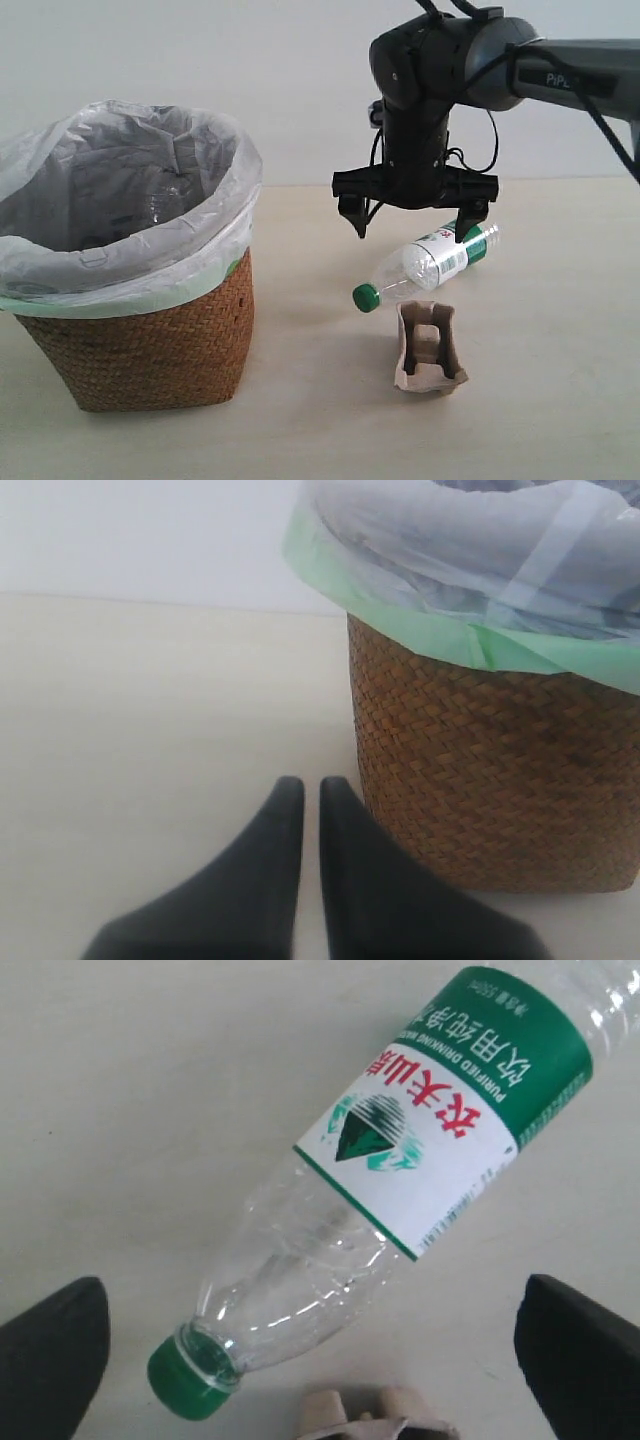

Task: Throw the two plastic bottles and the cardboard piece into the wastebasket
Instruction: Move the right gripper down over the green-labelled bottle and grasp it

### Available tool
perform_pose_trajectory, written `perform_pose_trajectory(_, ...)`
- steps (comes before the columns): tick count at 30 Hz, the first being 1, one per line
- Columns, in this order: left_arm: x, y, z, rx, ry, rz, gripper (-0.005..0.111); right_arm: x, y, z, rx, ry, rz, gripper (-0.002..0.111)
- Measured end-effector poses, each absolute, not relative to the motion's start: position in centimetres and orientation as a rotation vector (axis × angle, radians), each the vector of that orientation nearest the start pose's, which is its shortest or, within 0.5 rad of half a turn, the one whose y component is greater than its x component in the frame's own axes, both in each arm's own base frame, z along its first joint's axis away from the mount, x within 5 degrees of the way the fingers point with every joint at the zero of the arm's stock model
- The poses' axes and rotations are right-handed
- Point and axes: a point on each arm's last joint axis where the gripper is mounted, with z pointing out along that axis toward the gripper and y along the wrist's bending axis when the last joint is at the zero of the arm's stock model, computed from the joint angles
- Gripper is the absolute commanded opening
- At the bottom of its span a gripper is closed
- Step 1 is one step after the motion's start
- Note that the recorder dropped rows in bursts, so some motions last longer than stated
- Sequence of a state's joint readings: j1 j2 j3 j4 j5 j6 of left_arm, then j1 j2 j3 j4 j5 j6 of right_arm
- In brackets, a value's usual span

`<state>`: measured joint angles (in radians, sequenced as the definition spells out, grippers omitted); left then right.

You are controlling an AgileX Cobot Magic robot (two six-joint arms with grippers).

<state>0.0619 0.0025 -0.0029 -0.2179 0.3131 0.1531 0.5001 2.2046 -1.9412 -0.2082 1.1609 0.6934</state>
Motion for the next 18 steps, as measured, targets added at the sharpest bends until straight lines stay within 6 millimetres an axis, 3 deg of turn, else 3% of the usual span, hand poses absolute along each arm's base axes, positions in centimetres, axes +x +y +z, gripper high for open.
perform_pose_trajectory(10, 5.4, -0.3, 18.6, -0.056, 1.788, -0.054, 0.006, 42.3, 21.8, 18.0, 0.298, 2.926, -0.024, 0.101)
perform_pose_trajectory(18, 5.4, -0.3, 18.6, -0.056, 1.788, -0.054, 0.006, 43.1, 22.4, 16.5, 0.32, 2.888, 0.033, 0.101)
